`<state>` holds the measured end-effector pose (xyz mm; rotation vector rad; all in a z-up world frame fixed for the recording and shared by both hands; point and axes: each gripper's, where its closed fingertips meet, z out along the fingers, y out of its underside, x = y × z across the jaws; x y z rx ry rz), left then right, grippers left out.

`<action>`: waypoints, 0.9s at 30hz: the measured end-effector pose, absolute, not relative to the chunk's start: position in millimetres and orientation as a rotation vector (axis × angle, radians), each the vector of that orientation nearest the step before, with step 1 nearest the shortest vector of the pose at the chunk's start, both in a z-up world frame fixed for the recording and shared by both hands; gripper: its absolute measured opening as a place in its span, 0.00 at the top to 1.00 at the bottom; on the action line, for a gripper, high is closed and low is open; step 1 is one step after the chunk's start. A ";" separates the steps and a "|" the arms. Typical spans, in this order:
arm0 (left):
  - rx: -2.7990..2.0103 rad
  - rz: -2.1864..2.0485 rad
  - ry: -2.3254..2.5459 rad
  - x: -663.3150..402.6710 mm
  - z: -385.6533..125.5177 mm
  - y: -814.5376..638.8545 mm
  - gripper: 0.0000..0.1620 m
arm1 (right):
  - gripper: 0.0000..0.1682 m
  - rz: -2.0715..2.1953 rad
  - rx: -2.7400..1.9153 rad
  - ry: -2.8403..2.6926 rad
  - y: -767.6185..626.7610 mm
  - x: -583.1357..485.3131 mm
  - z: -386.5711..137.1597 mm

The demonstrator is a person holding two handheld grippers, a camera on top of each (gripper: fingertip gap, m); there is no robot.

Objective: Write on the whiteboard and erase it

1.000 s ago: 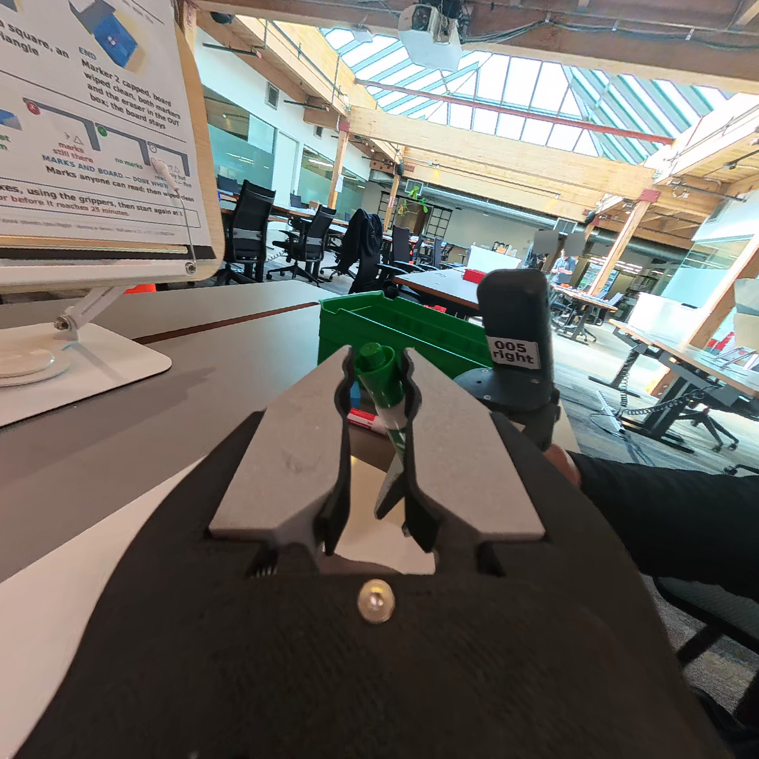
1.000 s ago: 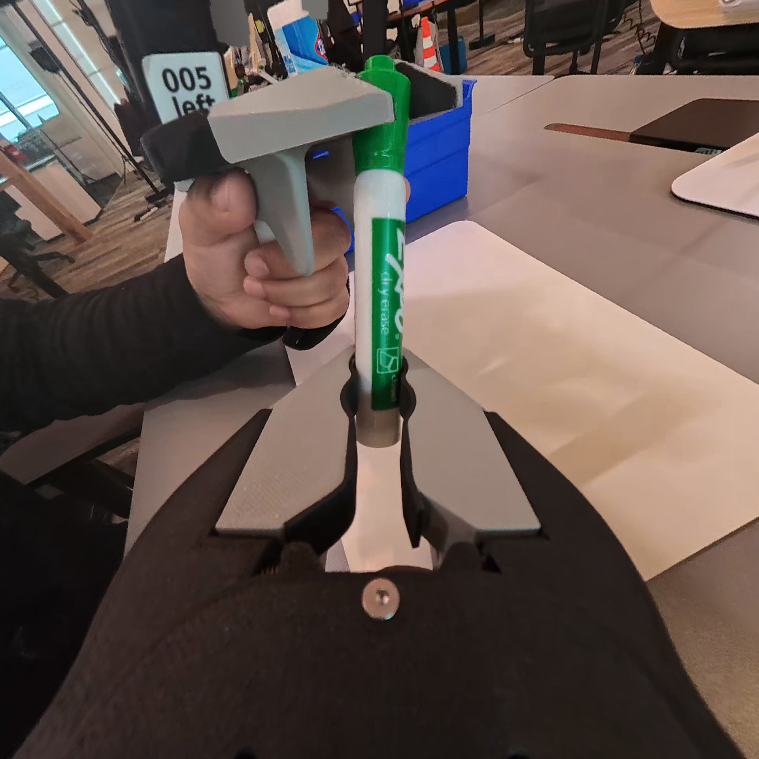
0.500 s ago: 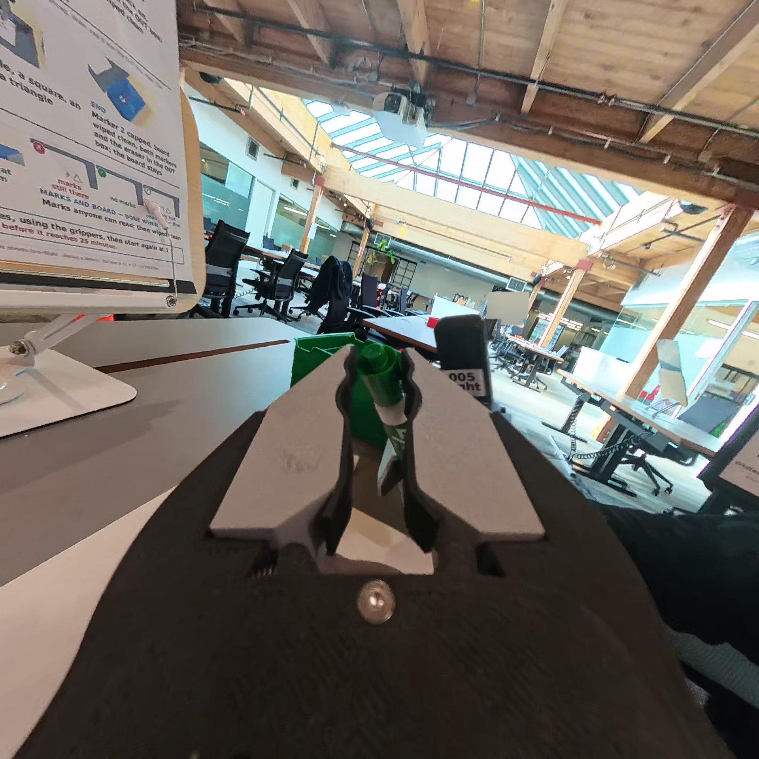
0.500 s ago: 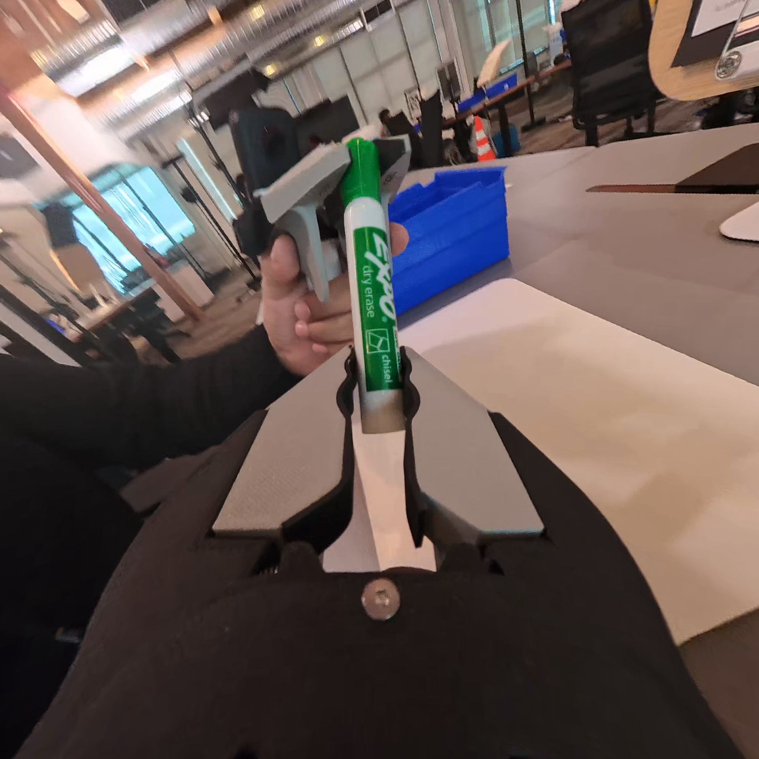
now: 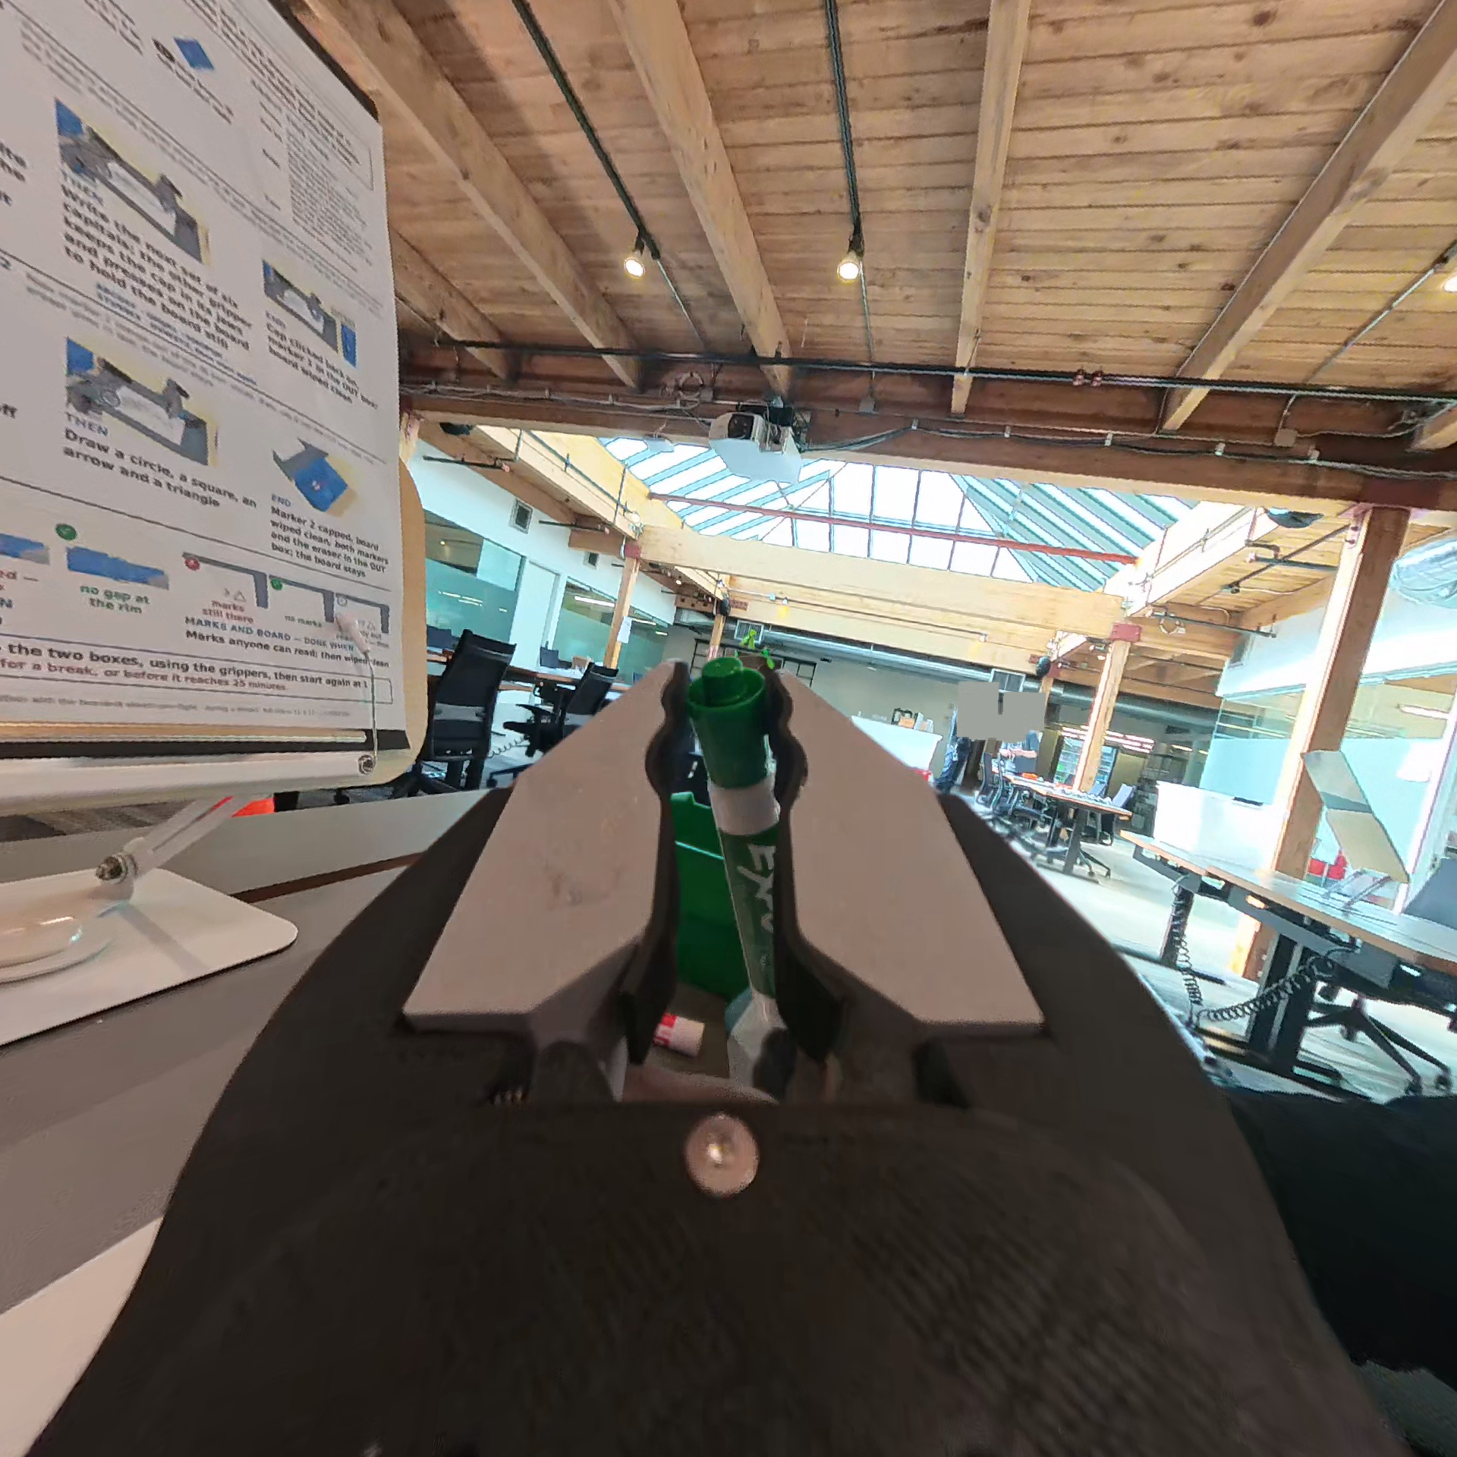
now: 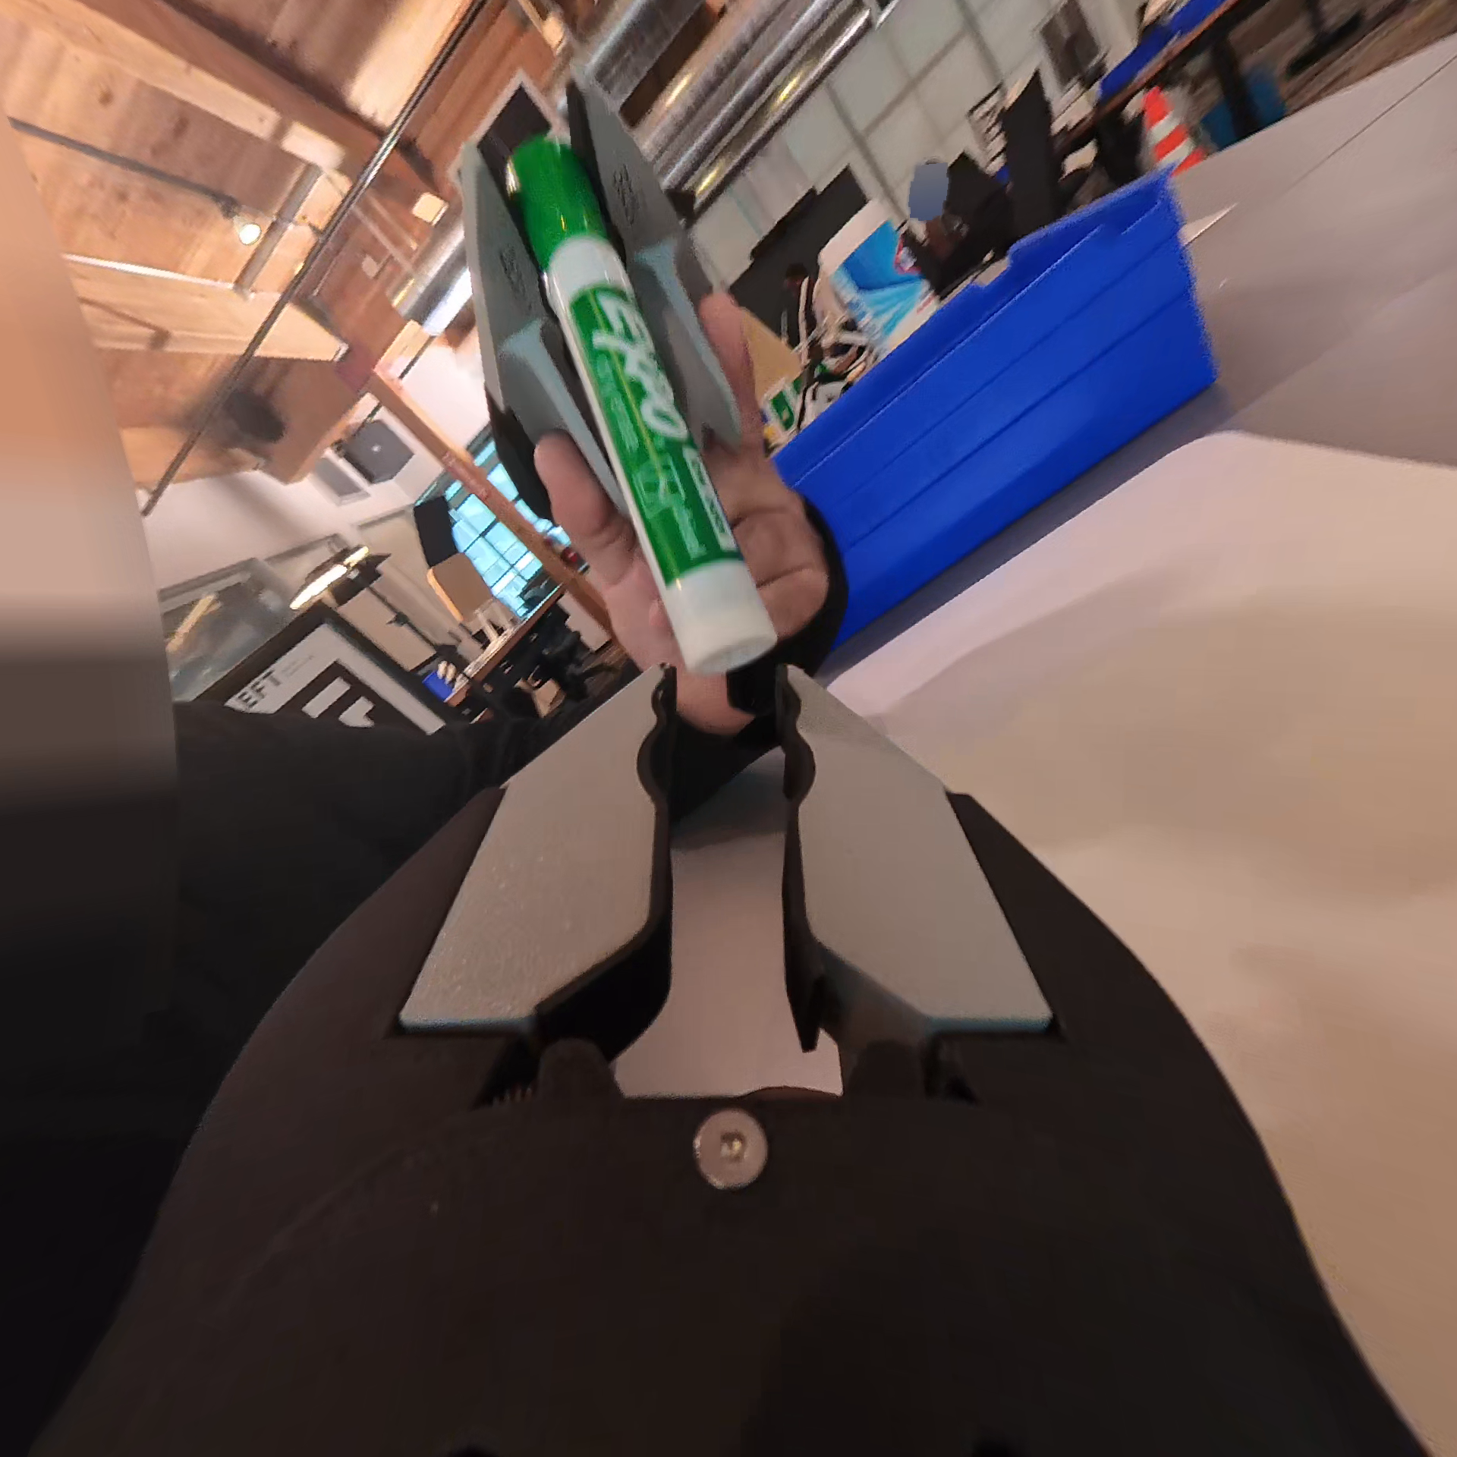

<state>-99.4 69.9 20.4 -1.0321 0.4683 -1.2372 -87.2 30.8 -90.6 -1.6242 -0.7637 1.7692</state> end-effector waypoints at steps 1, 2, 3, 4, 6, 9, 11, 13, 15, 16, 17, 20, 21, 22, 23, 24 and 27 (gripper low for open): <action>-1.025 -1.241 0.462 -101.5 22.9 69.3 0.90 | 0.87 1.792 -1.625 -0.787 26.3 -90.3 -91.3; -1.020 -1.241 0.456 -103.0 24.4 69.3 0.90 | 0.87 1.801 -1.621 -0.802 23.5 -93.0 -91.6; -1.019 -1.244 0.455 -103.1 24.6 69.2 0.90 | 0.87 1.806 -1.610 -0.811 22.0 -95.1 -90.6; -1.021 -1.248 0.455 -102.3 23.9 69.2 0.90 | 0.88 1.809 -1.596 -0.816 21.0 -96.7 -88.8; -1.027 -1.267 0.457 -98.0 21.1 68.3 0.90 | 0.89 1.821 -1.548 -0.794 22.8 -97.3 -81.3; -1.027 -1.276 0.441 -97.6 21.0 68.7 0.90 | 0.91 1.823 -1.516 -0.700 34.9 -90.6 -74.4; -1.031 -1.265 0.459 -97.0 20.3 68.0 0.90 | 0.92 1.843 -1.453 -0.617 43.3 -77.8 -63.0; -1.049 -1.266 0.479 -92.7 16.6 67.7 0.90 | 0.92 1.855 -1.394 -0.527 52.7 -63.6 -51.9; -1.085 -1.276 0.506 -84.9 9.7 68.0 0.90 | 0.91 1.809 -1.371 -0.474 60.8 -52.8 -47.3; -1.105 -1.285 0.521 -81.0 5.8 68.1 0.90 | 0.91 1.783 -1.358 -0.459 63.4 -48.2 -45.0; -1.128 -1.297 0.539 -76.8 1.3 68.1 0.90 | 0.91 1.766 -1.340 -0.446 64.9 -43.8 -42.0; -1.185 -1.331 0.608 -62.9 -12.0 64.7 0.90 | 0.87 1.748 -1.292 -0.425 65.9 -36.3 -34.7; -1.203 -1.340 0.638 -58.1 -16.7 62.6 0.90 | 0.87 1.747 -1.273 -0.411 66.3 -33.9 -32.1; -1.215 -1.348 0.664 -53.9 -20.6 60.4 0.90 | 0.86 1.750 -1.251 -0.400 66.6 -31.2 -29.4; -1.229 -1.360 0.685 -49.9 -24.4 58.3 0.90 | 0.86 1.754 -1.240 -0.393 66.9 -29.1 -27.9; -1.239 -1.363 0.694 -47.1 -27.5 57.7 0.90 | 0.88 1.756 -1.237 -0.383 67.7 -27.3 -27.4; -1.278 -1.378 0.737 -38.7 -38.1 54.8 0.89 | 0.90 1.764 -1.225 -0.371 67.8 -23.9 -25.3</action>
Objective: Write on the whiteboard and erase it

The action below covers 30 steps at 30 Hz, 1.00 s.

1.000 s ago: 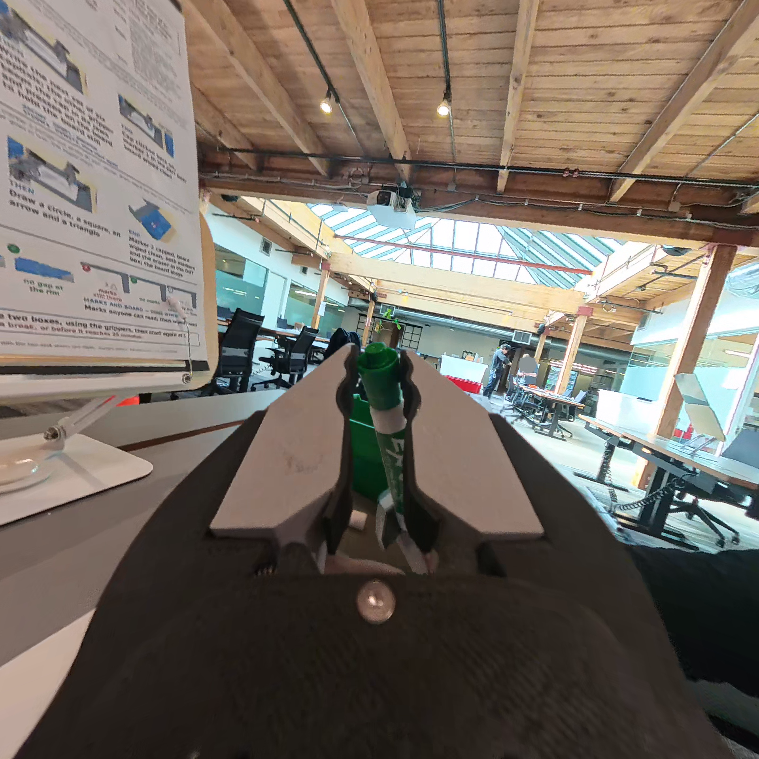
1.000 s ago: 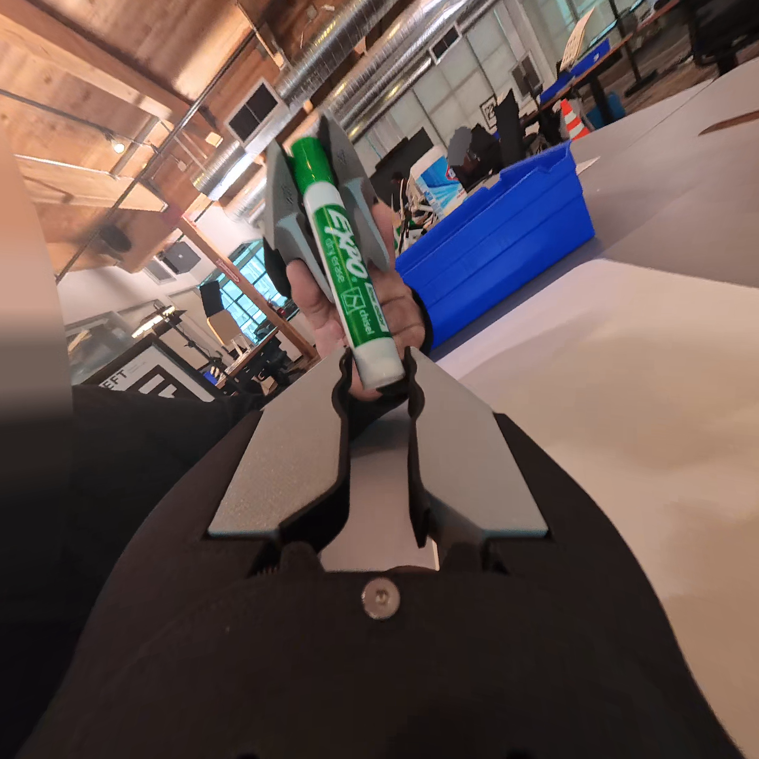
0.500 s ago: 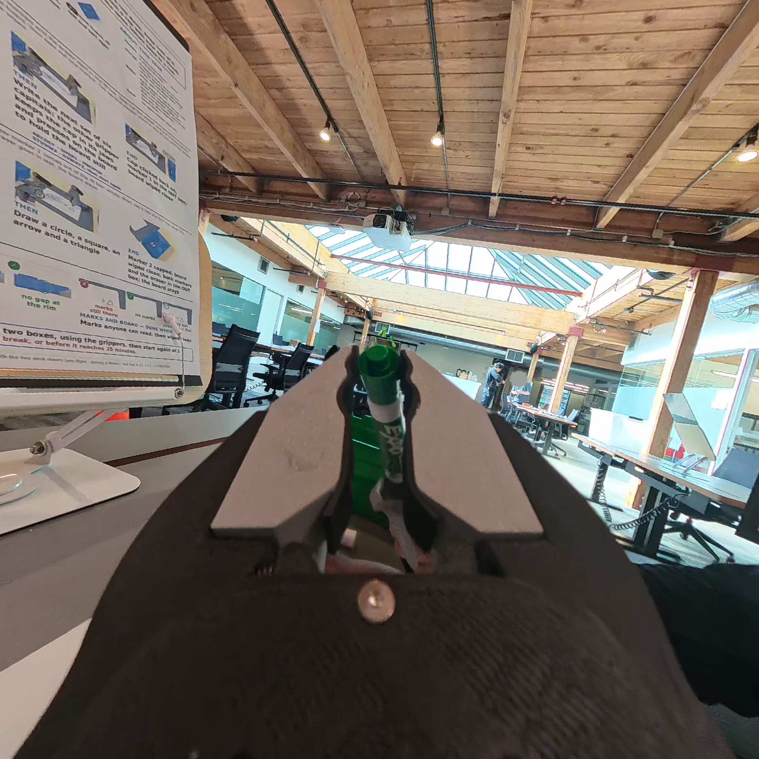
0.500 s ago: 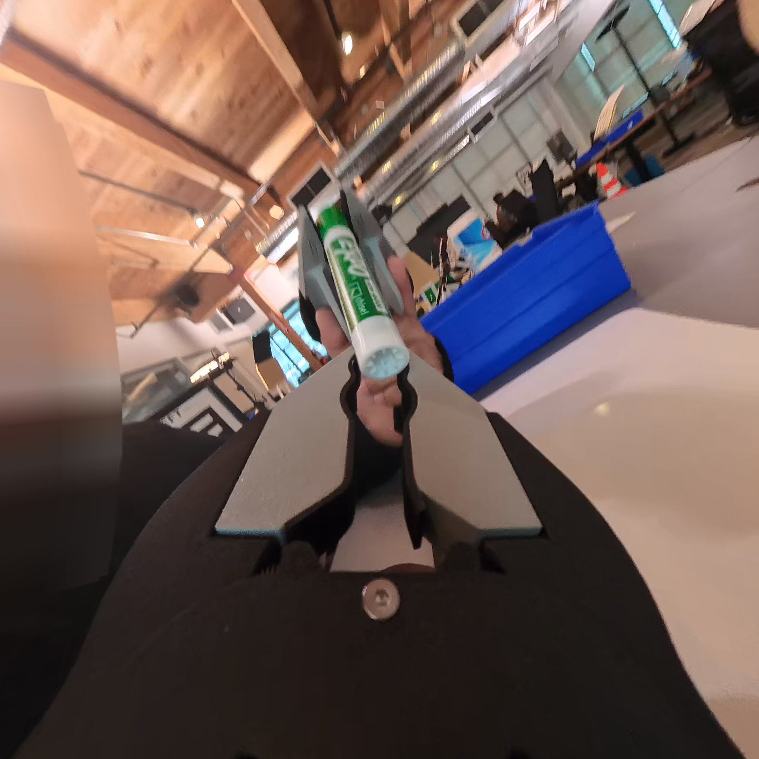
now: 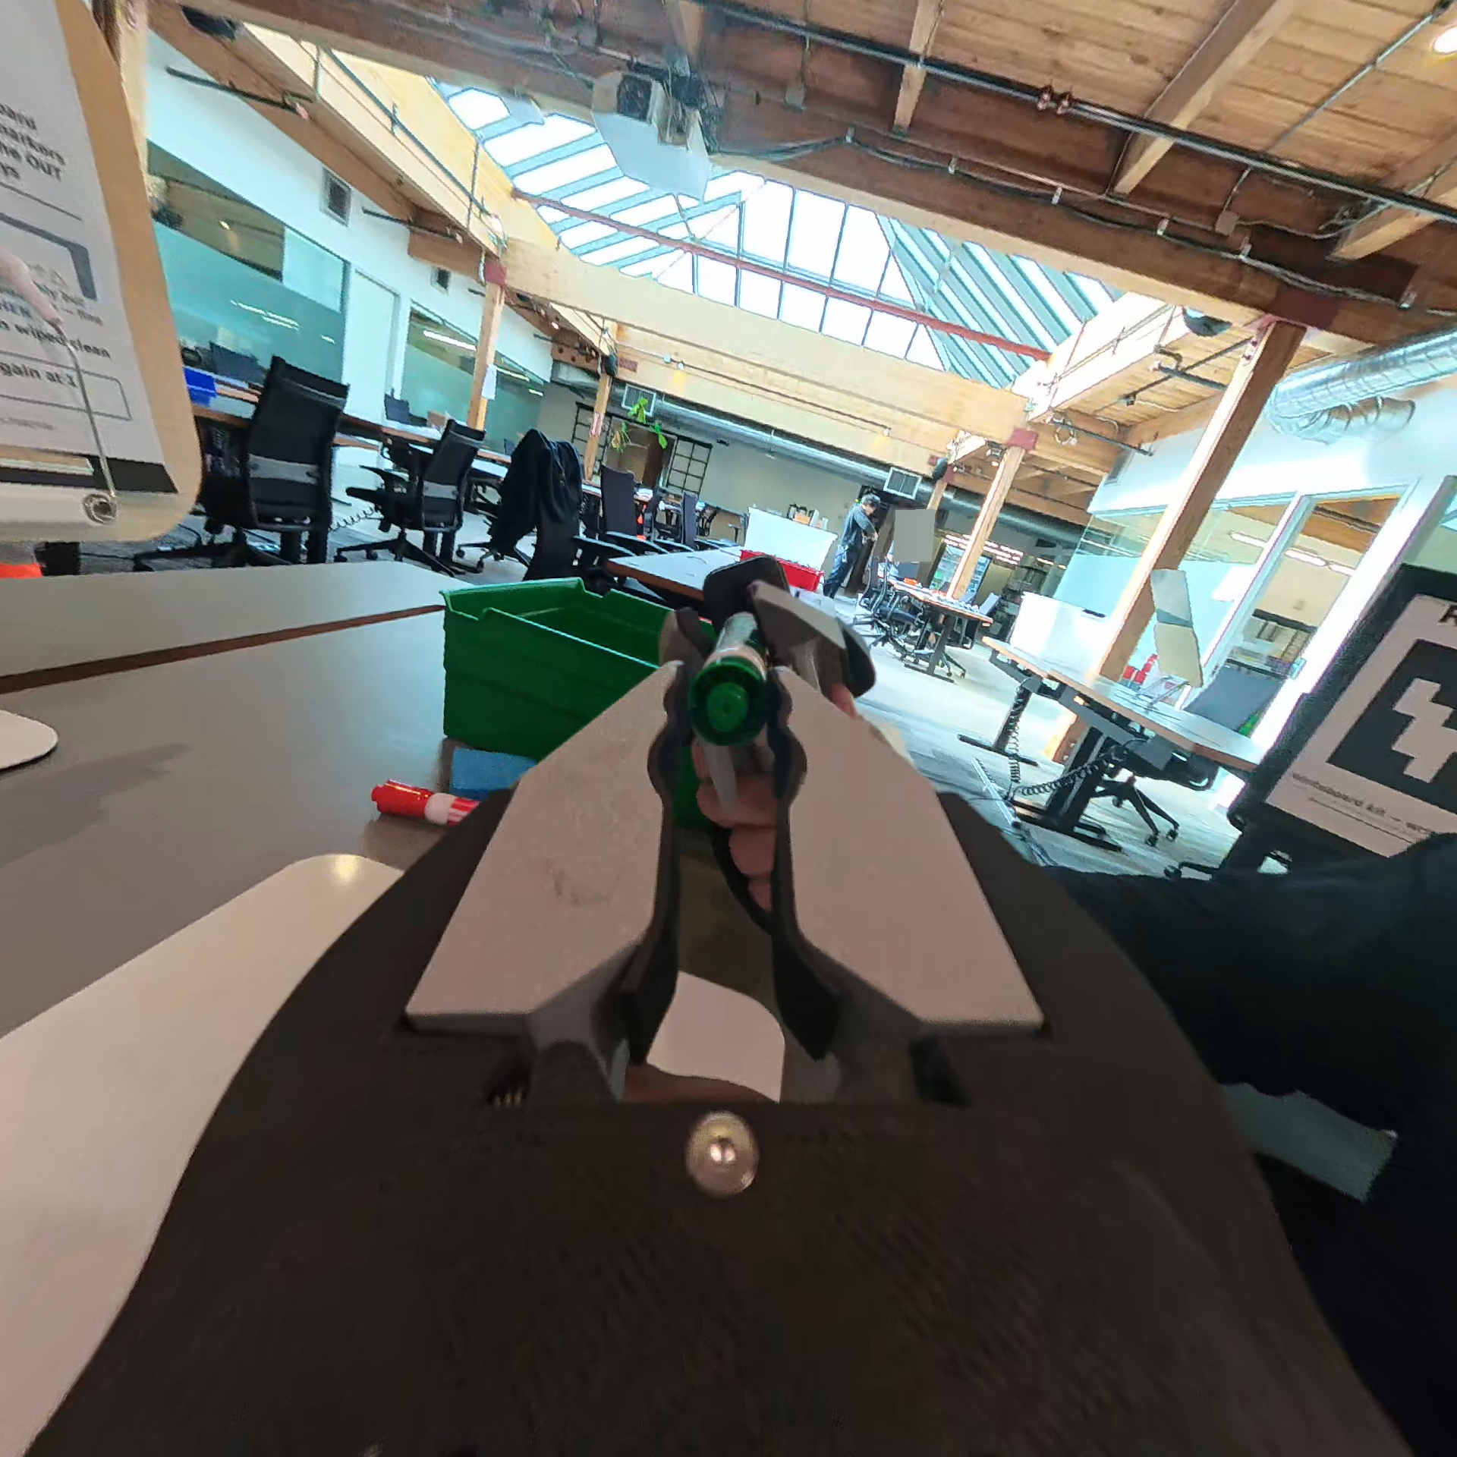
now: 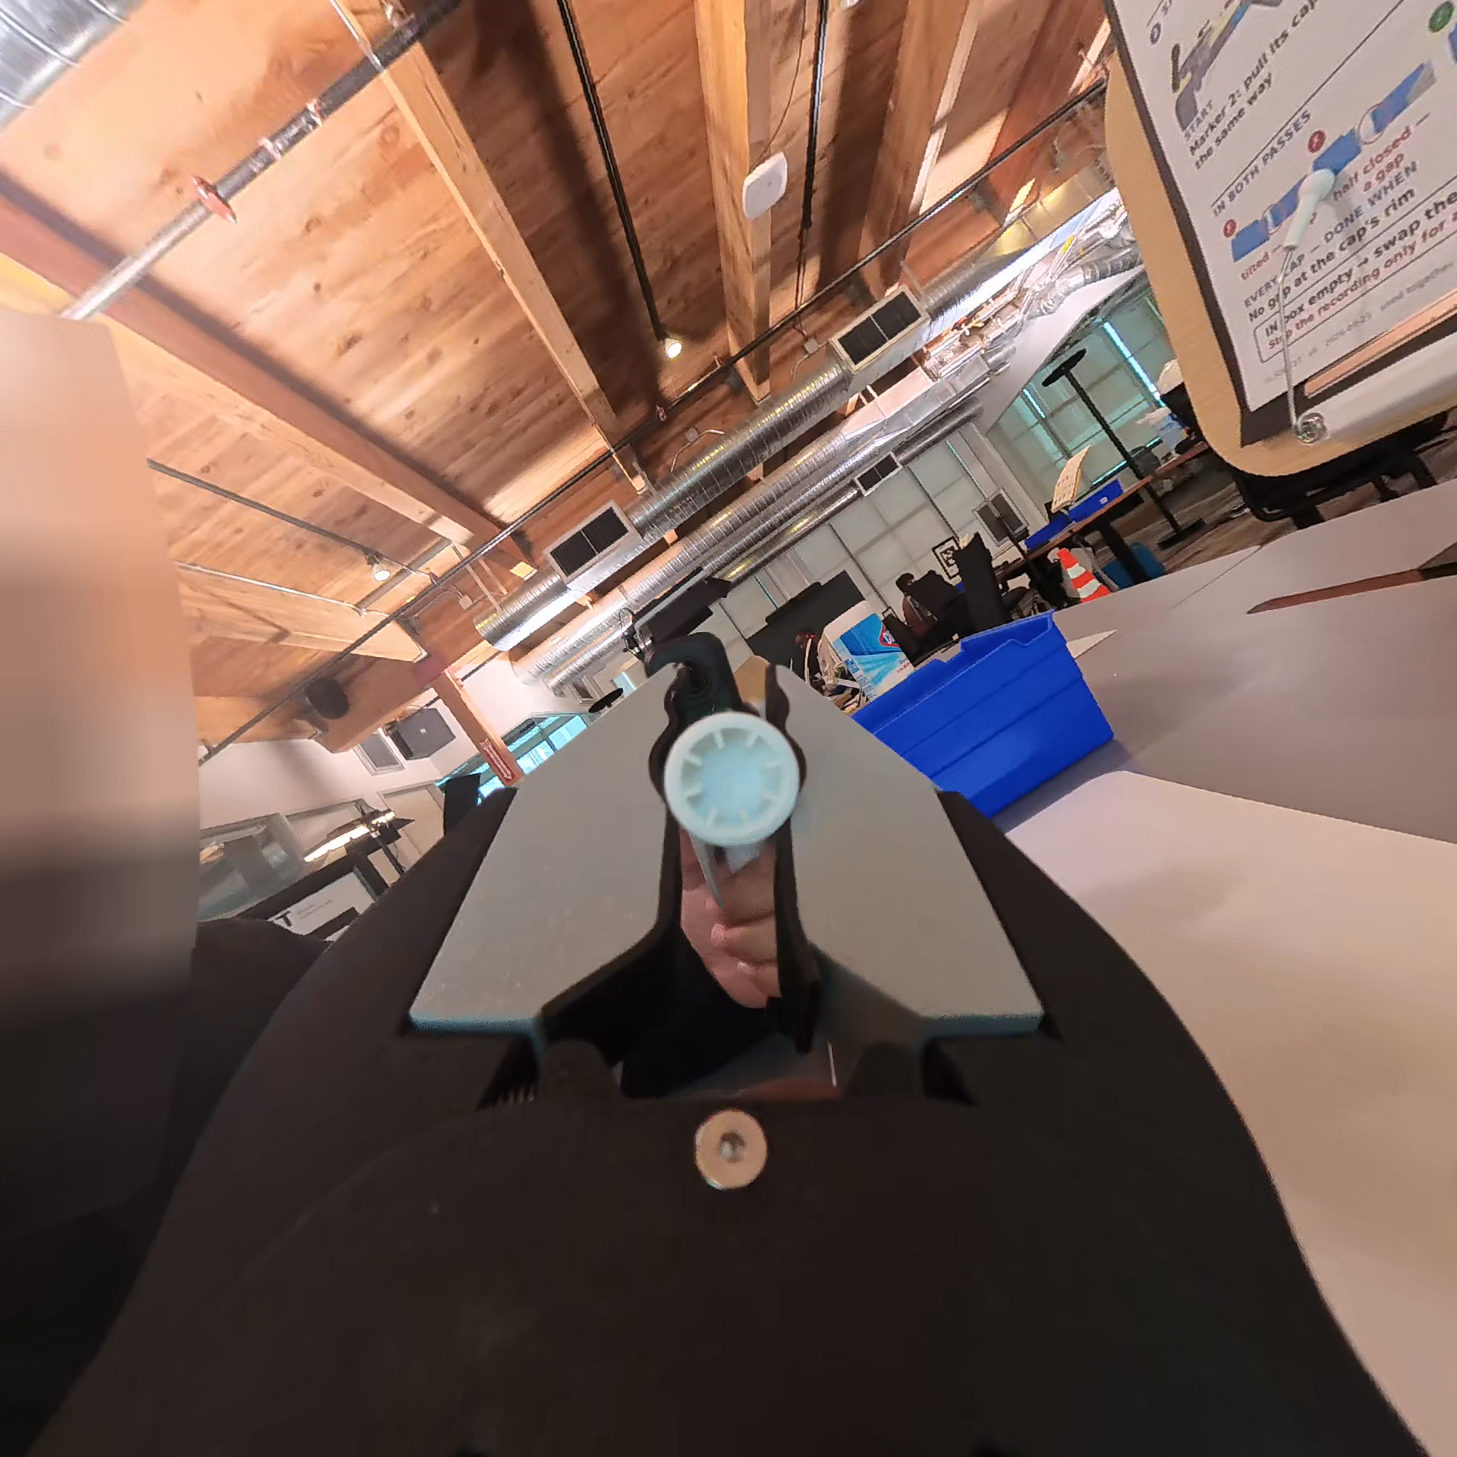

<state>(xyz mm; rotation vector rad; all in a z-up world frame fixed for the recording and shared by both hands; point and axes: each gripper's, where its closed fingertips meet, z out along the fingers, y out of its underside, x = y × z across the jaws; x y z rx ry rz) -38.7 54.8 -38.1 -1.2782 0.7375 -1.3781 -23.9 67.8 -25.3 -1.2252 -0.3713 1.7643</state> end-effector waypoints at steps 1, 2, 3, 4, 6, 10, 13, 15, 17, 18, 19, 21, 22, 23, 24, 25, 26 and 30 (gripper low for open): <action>-1.292 -1.377 0.743 -36.4 -41.6 55.1 0.89 | 0.91 1.752 -1.235 -0.362 69.3 -23.5 -25.9; -1.304 -1.376 0.744 -34.7 -44.7 55.6 0.89 | 0.91 1.740 -1.249 -0.356 71.0 -23.5 -27.5; -1.309 -1.381 0.745 -33.5 -46.5 55.6 0.90 | 0.91 1.734 -1.256 -0.353 71.6 -23.5 -28.4; -1.314 -1.388 0.746 -32.6 -47.7 55.4 0.90 | 0.91 1.733 -1.258 -0.355 71.5 -23.5 -28.5; -1.327 -1.400 0.750 -31.6 -50.0 55.5 0.90 | 0.91 1.718 -1.265 -0.354 72.2 -23.1 -28.9; -1.346 -1.416 0.767 -29.8 -54.6 54.8 0.89 | 0.91 1.702 -1.274 -0.366 71.8 -22.6 -29.8; -1.369 -1.409 0.827 -24.9 -60.9 49.3 0.90 | 0.91 1.741 -1.267 -0.389 67.0 -25.3 -28.9; -1.361 -1.411 0.845 -23.4 -60.9 46.3 0.90 | 0.90 1.721 -1.293 -0.463 60.3 -33.9 -32.4; -1.364 -1.420 0.872 -22.1 -62.0 42.6 0.90 | 0.89 1.666 -1.331 -0.546 53.8 -44.5 -38.0; -1.363 -1.415 0.891 -21.5 -63.1 40.7 0.90 | 0.88 1.623 -1.355 -0.579 52.6 -48.9 -41.7; -1.362 -1.409 0.916 -20.7 -64.5 38.5 0.90 | 0.87 1.581 -1.370 -0.612 51.0 -52.3 -44.5; -1.356 -1.408 0.939 -20.1 -64.7 35.4 0.90 | 0.87 1.527 -1.382 -0.662 47.6 -56.4 -47.2; -1.355 -1.416 0.943 -19.7 -64.6 34.1 0.90 | 0.87 1.510 -1.385 -0.679 46.5 -57.6 -48.2; -1.351 -1.423 0.950 -19.2 -64.5 32.6 0.90 | 0.87 1.500 -1.384 -0.701 44.4 -59.1 -49.1; -1.347 -1.421 0.960 -18.9 -64.8 31.3 0.90 | 0.87 1.487 -1.383 -0.722 42.5 -60.4 -50.0; -1.344 -1.411 0.972 -19.1 -65.0 30.8 0.90 | 0.87 1.467 -1.382 -0.730 42.3 -60.7 -50.1; -1.342 -1.397 0.987 -19.6 -65.6 30.6 0.90 | 0.87 1.441 -1.392 -0.741 42.7 -61.0 -51.6; -1.341 -1.374 1.030 -20.7 -70.0 29.6 0.89 | 0.86 1.397 -1.416 -0.781 41.8 -62.5 -56.1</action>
